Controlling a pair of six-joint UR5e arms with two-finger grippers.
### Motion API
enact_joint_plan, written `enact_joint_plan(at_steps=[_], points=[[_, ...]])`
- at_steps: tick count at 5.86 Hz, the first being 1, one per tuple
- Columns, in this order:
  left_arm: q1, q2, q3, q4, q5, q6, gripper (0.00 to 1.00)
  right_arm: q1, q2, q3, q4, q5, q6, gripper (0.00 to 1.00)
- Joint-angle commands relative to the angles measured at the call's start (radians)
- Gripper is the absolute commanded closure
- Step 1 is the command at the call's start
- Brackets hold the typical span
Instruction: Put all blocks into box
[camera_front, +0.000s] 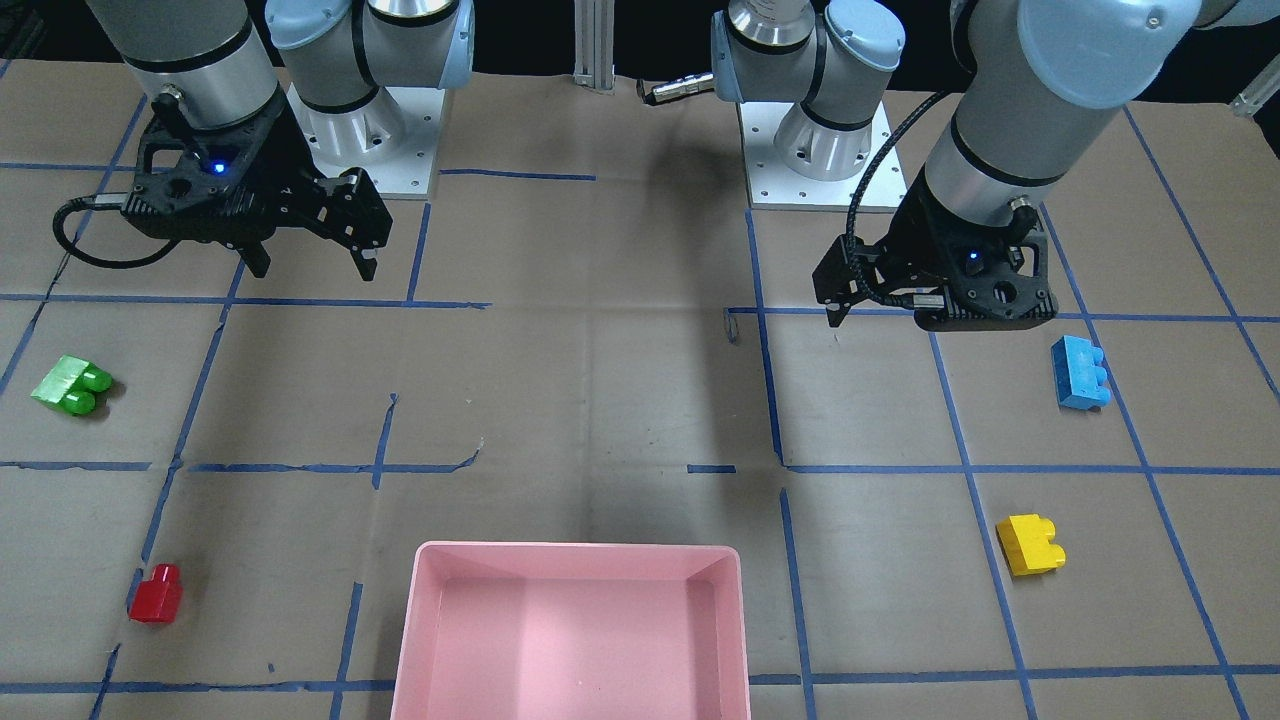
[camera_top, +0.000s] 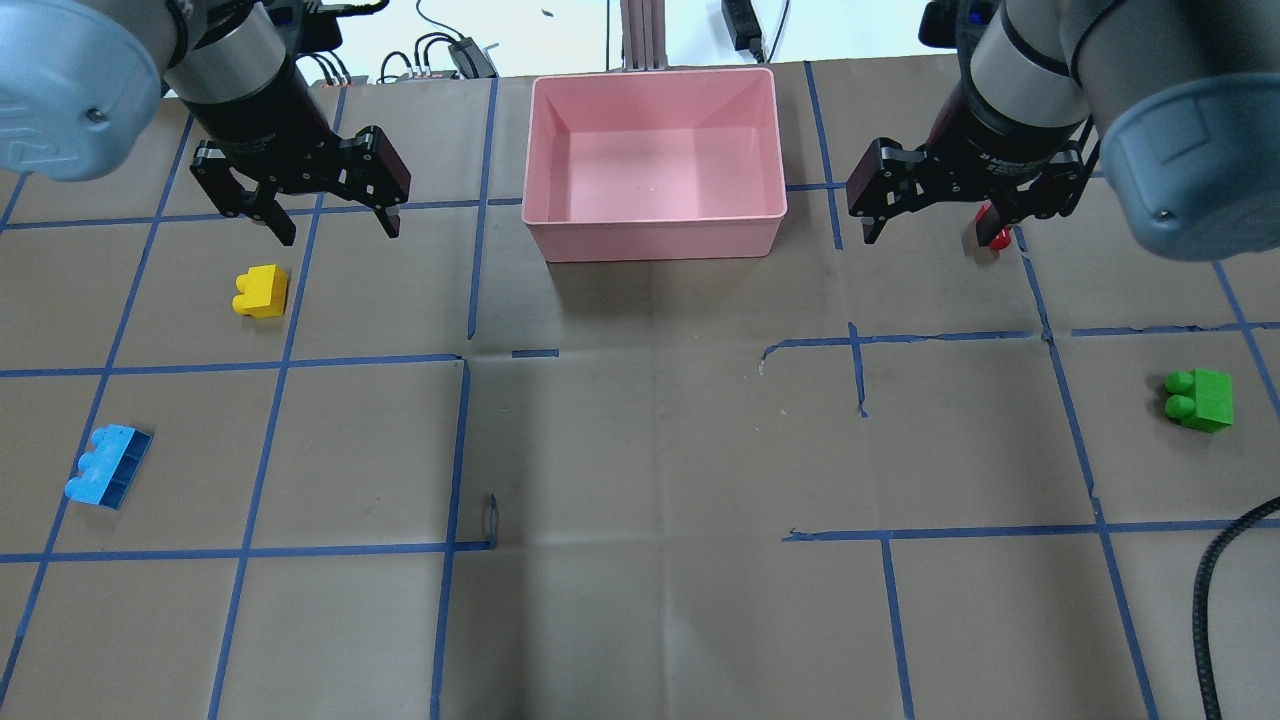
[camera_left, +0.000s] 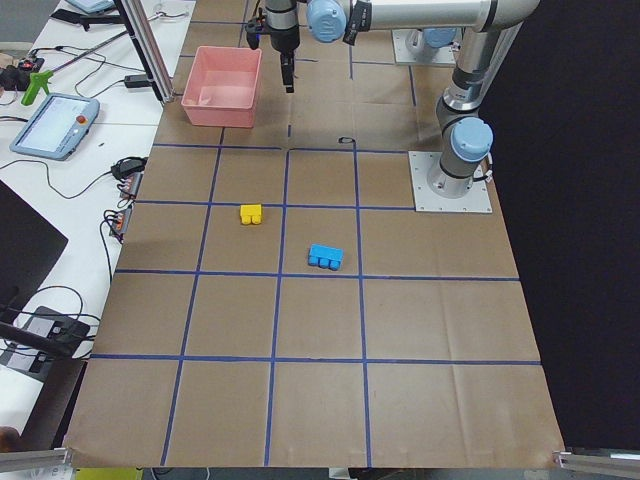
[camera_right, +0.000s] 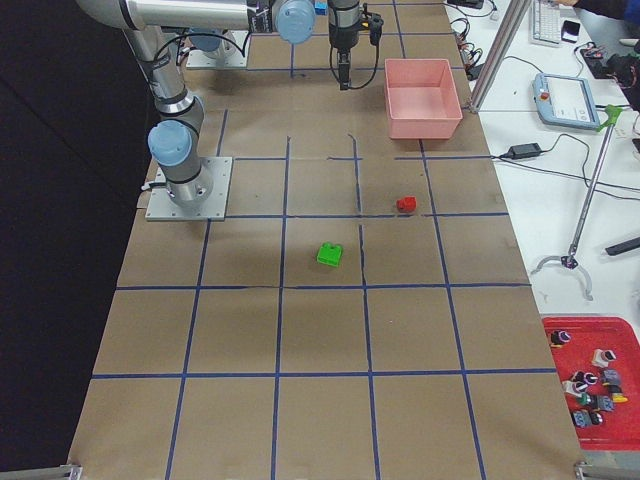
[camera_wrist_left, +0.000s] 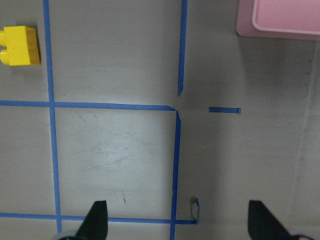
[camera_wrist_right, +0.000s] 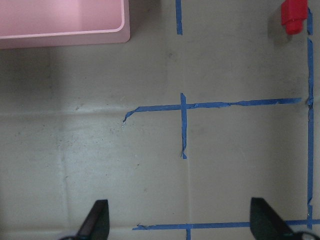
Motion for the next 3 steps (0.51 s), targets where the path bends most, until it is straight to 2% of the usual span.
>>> enact_joint_plan(at_steps=[1,3], points=[[0.0,-0.002,0.003,0.0,0.0,0.0,0.01,0.0,0.002,0.009,-0.033,0.0,0.002,0.0],[0.0,-0.006,0.007,0.002,0.0,0.0,0.01,0.0,0.004,0.009,-0.023,-0.002,0.002,0.0]])
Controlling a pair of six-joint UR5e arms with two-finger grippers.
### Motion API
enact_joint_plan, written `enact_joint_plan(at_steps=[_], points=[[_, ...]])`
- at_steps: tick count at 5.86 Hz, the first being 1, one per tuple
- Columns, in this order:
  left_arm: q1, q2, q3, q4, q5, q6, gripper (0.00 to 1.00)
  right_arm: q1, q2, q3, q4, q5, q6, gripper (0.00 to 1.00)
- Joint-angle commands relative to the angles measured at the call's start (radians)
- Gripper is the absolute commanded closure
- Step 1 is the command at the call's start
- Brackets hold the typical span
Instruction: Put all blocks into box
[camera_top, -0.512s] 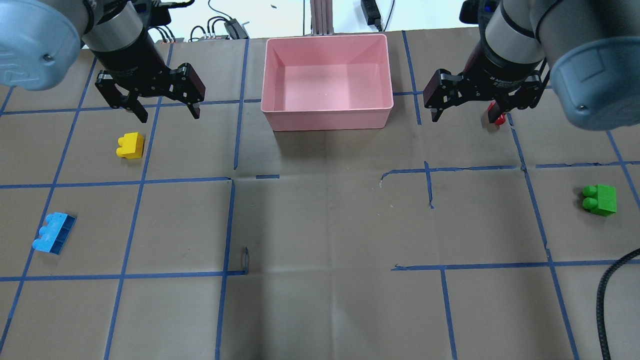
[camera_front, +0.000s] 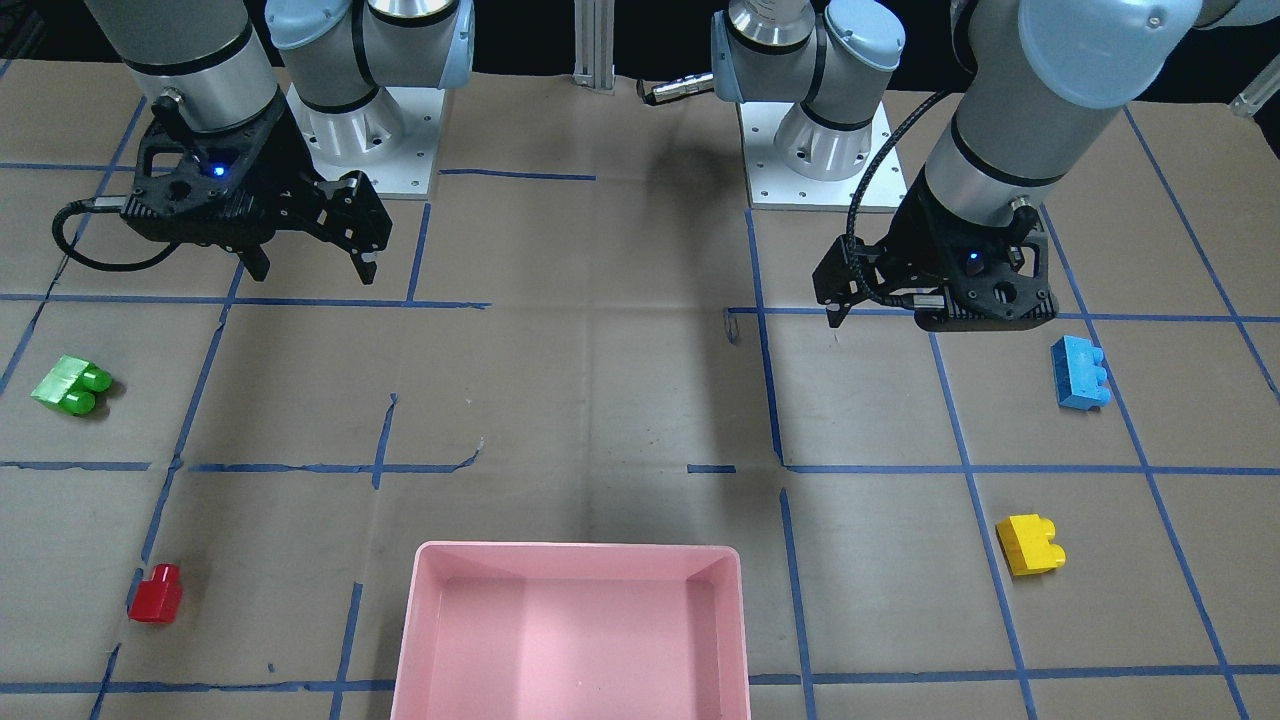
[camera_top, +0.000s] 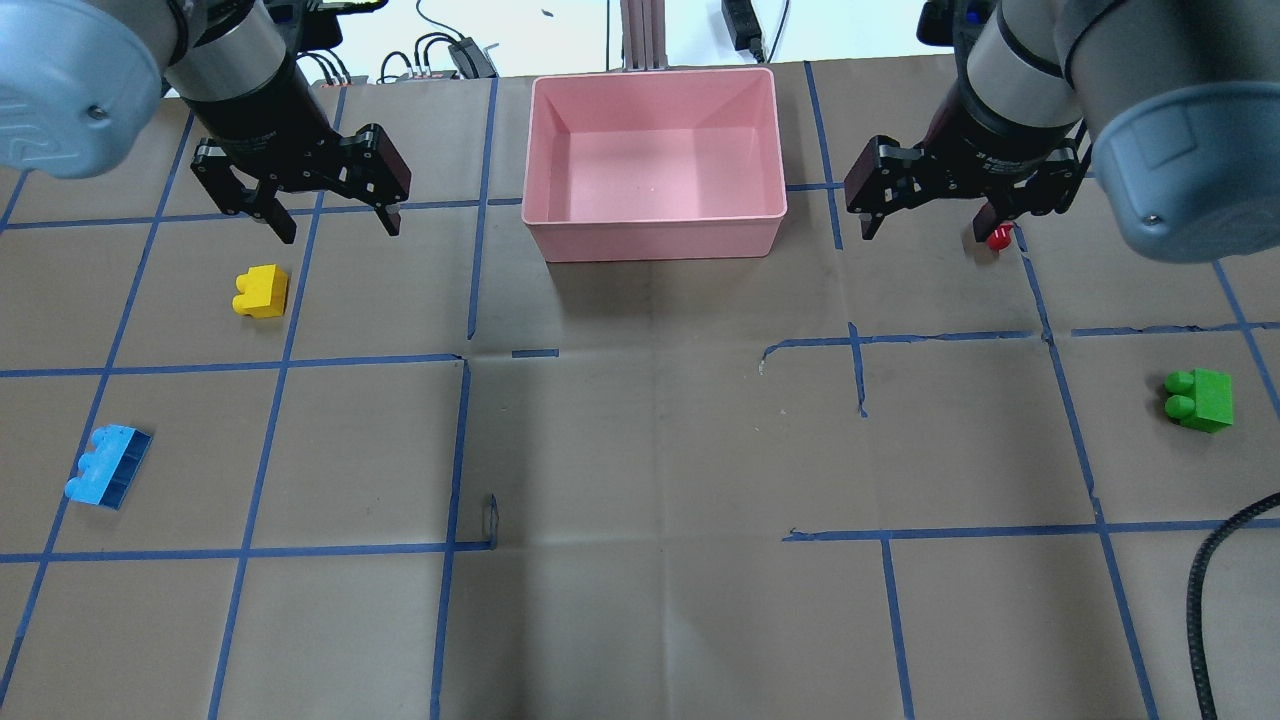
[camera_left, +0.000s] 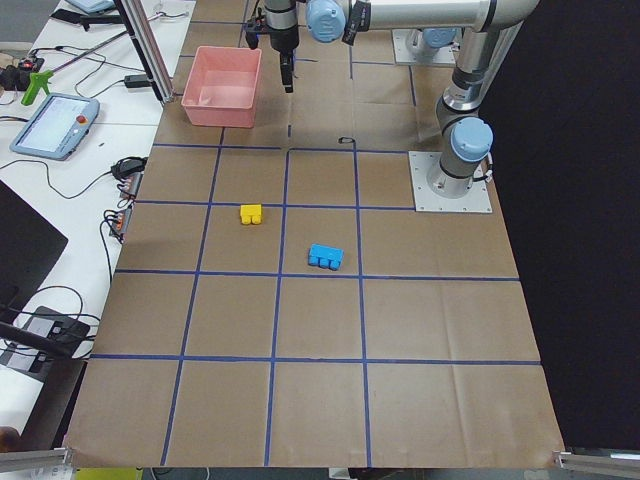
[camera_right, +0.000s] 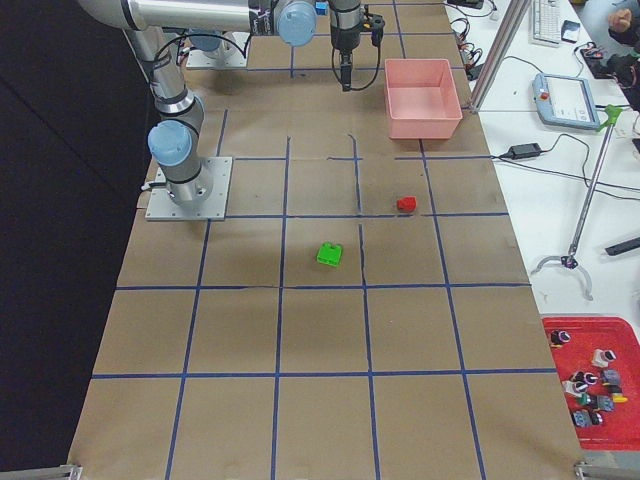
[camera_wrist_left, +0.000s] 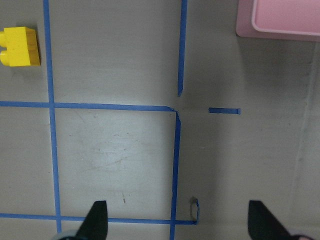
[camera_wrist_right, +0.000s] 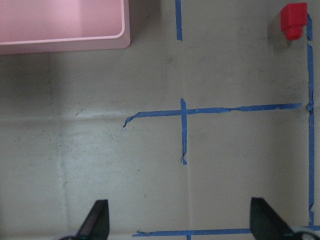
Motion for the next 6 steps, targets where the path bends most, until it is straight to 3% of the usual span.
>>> enact_joint_plan(at_steps=[1,5,6], points=[[0.0,-0.001,0.002,0.0,0.002,0.0,0.01,0.0,-0.002,0.001,0.003,0.0,0.0,0.0],[0.032,-0.001,-0.007,0.011,0.015,0.073,0.01,-0.002,0.003,-0.001,-0.007,0.001,-0.003,0.0],[0.146,0.0,-0.015,0.016,0.011,0.201,0.01,-0.002,-0.002,0.001,0.002,0.003,-0.008,0.0]])
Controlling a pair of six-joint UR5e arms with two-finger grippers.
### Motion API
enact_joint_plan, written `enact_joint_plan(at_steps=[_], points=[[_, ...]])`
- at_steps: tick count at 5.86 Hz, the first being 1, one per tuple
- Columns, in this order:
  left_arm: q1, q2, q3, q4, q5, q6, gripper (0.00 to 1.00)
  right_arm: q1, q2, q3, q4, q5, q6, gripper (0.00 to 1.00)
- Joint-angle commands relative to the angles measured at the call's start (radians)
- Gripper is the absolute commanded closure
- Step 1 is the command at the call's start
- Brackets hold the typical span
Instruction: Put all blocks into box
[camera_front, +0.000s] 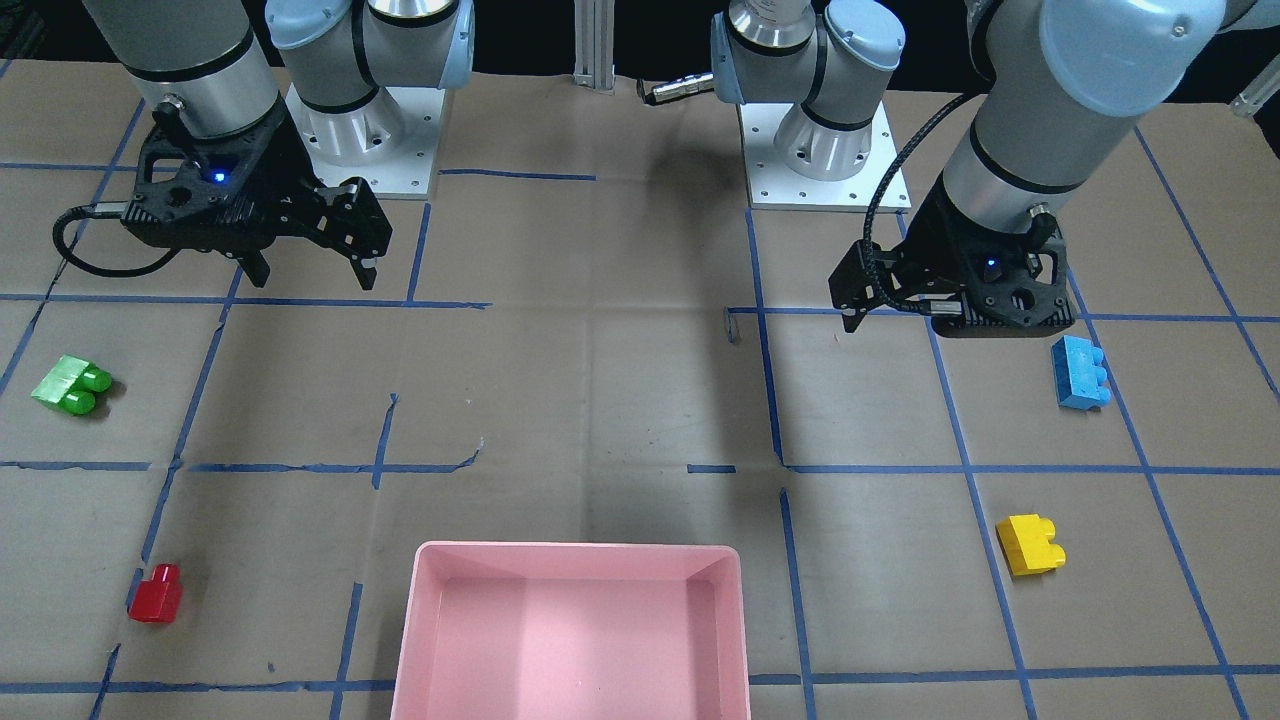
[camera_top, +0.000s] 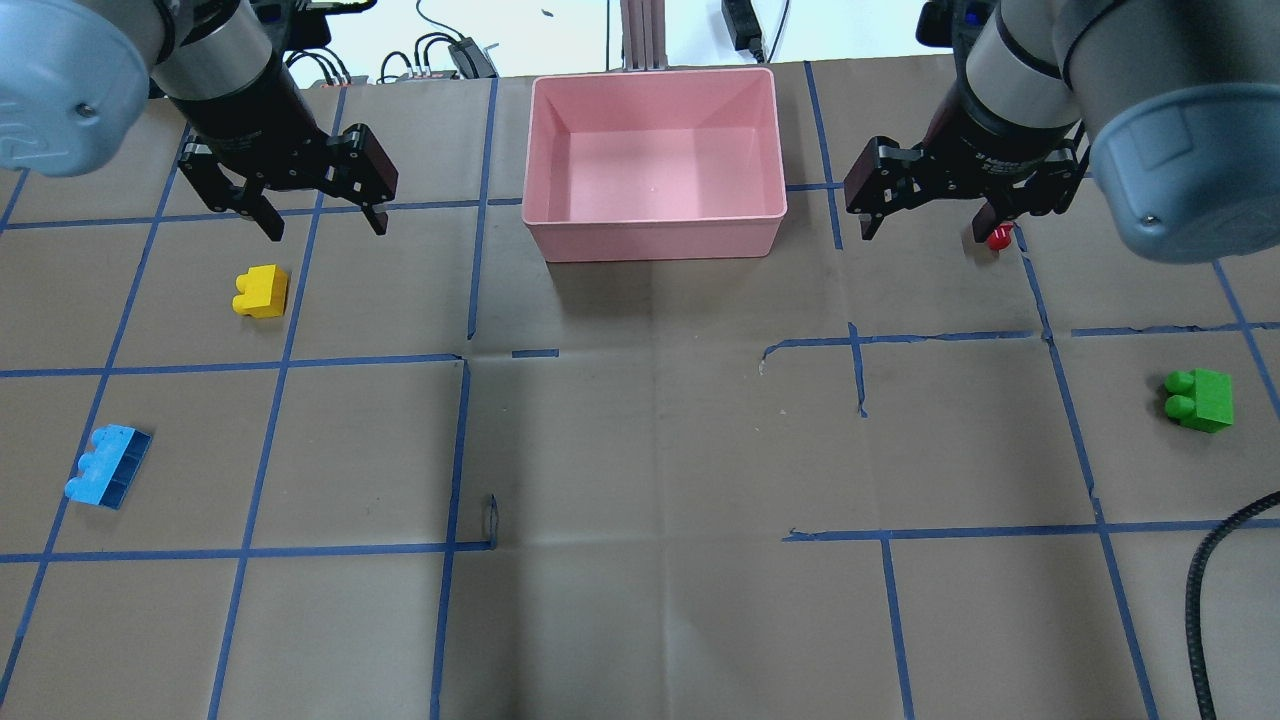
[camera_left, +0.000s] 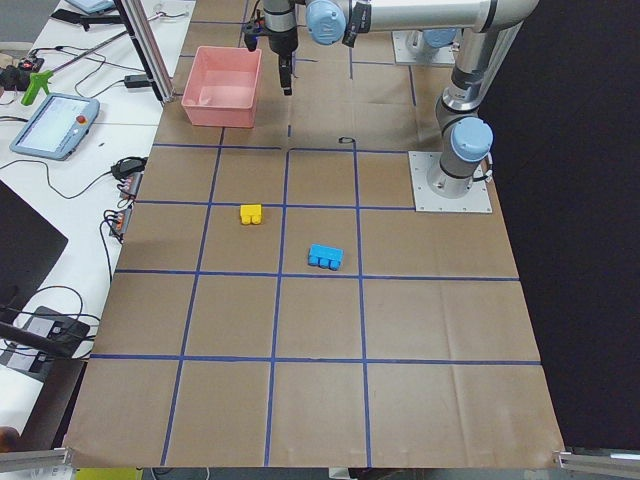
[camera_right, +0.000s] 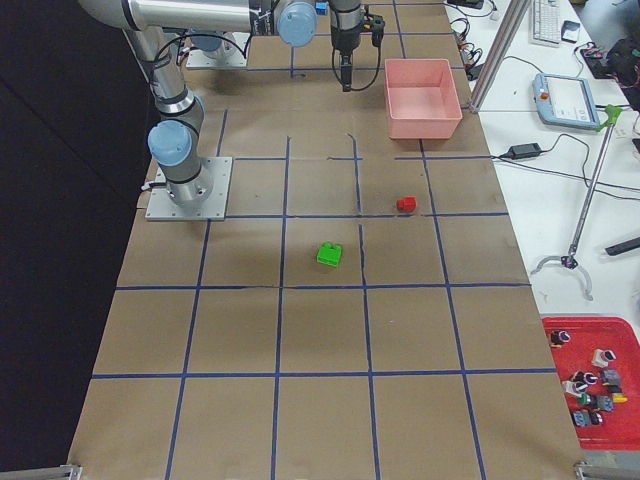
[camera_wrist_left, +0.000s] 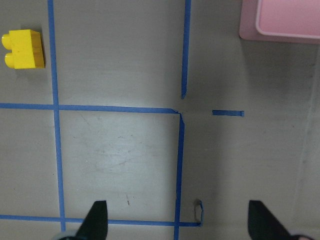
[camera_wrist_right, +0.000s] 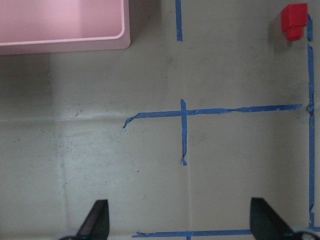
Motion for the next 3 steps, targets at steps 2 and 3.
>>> enact_joint_plan(at_steps=[2,3], points=[[0.358,-0.003,-0.03,0.002,0.003,0.364,0.01,0.0,0.002,-0.004,0.01,0.004,-0.005,0.0],[0.448,-0.009,-0.03,-0.004,0.003,0.473,0.01,0.0,0.0,-0.007,0.009,0.0,-0.008,0.0]])
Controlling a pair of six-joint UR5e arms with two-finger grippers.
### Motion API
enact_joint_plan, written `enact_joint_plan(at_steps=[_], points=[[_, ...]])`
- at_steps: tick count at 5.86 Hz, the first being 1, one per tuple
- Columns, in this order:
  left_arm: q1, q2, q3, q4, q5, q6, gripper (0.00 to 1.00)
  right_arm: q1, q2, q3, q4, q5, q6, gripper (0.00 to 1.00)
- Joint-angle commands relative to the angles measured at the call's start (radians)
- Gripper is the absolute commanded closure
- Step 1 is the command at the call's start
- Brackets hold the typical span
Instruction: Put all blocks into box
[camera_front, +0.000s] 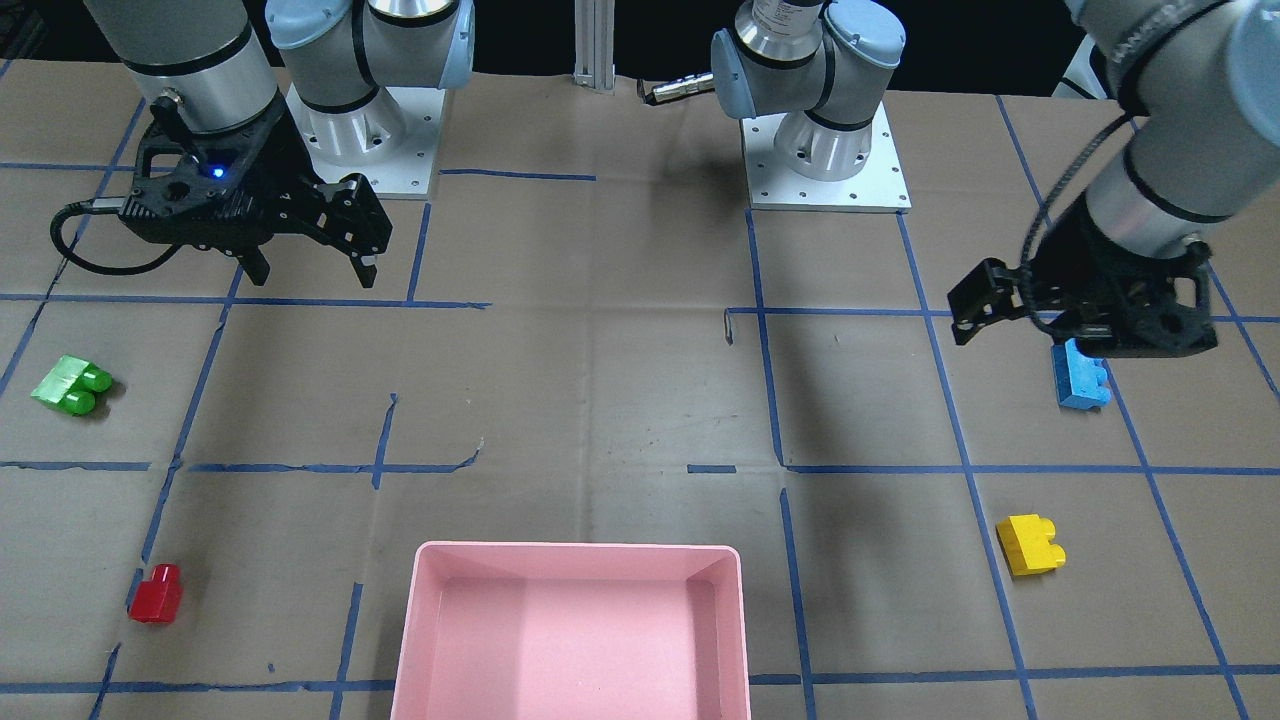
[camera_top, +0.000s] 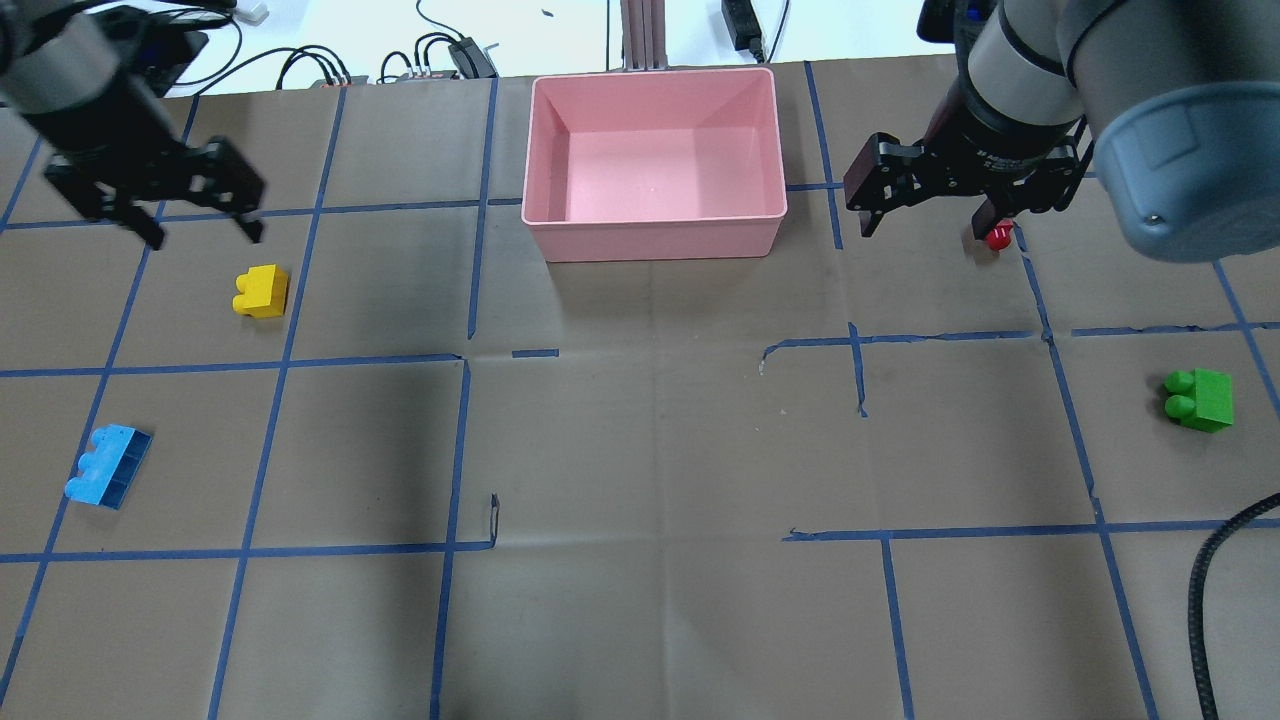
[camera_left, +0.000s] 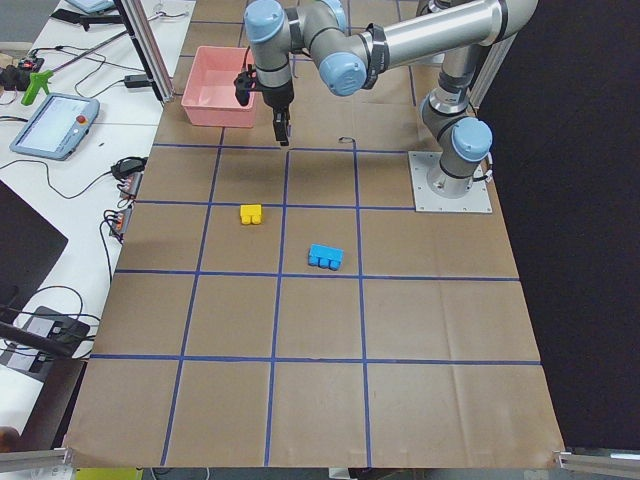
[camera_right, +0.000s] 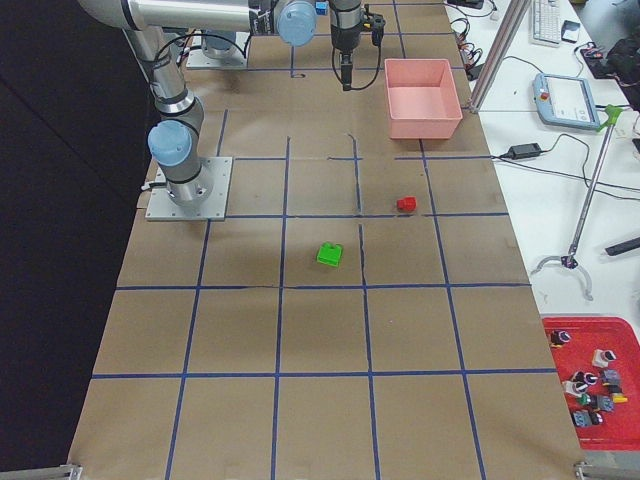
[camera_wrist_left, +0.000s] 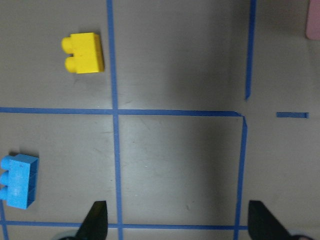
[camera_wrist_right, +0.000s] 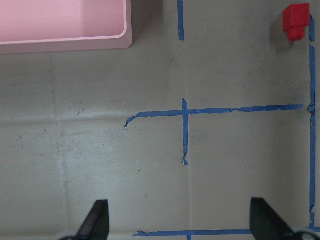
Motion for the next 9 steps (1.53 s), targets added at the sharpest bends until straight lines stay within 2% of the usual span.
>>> enact_joint_plan(at_steps=[1,2,3,4,6,7,8,9], points=[[0.199,-0.029,-0.002,0.006,-0.001,0.238,0.01,-0.008,0.005,-0.001,-0.03,-0.004,-0.003,0.0],[0.27,-0.06,-0.002,0.053,-0.001,0.351,0.02,-0.026,0.032,0.019,-0.13,-0.005,-0.029,0.0],[0.307,-0.109,-0.004,0.115,-0.002,0.427,0.02,-0.101,0.025,0.025,-0.146,-0.01,-0.257,0.0],[0.329,-0.131,-0.016,0.123,-0.002,0.449,0.02,-0.252,0.02,0.033,-0.122,-0.004,-0.449,0.0],[0.33,-0.119,-0.175,0.332,-0.004,0.467,0.02,-0.54,0.035,0.111,-0.14,0.01,-0.708,0.0],[0.33,-0.115,-0.242,0.383,-0.008,0.466,0.02,-0.619,0.035,0.137,-0.145,0.013,-0.767,0.0],[0.33,-0.128,-0.293,0.429,-0.007,0.507,0.02,-0.649,0.069,0.169,-0.166,0.013,-0.761,0.0],[0.332,-0.131,-0.347,0.51,-0.007,0.535,0.02,-0.681,0.095,0.207,-0.239,0.011,-0.754,0.0]])
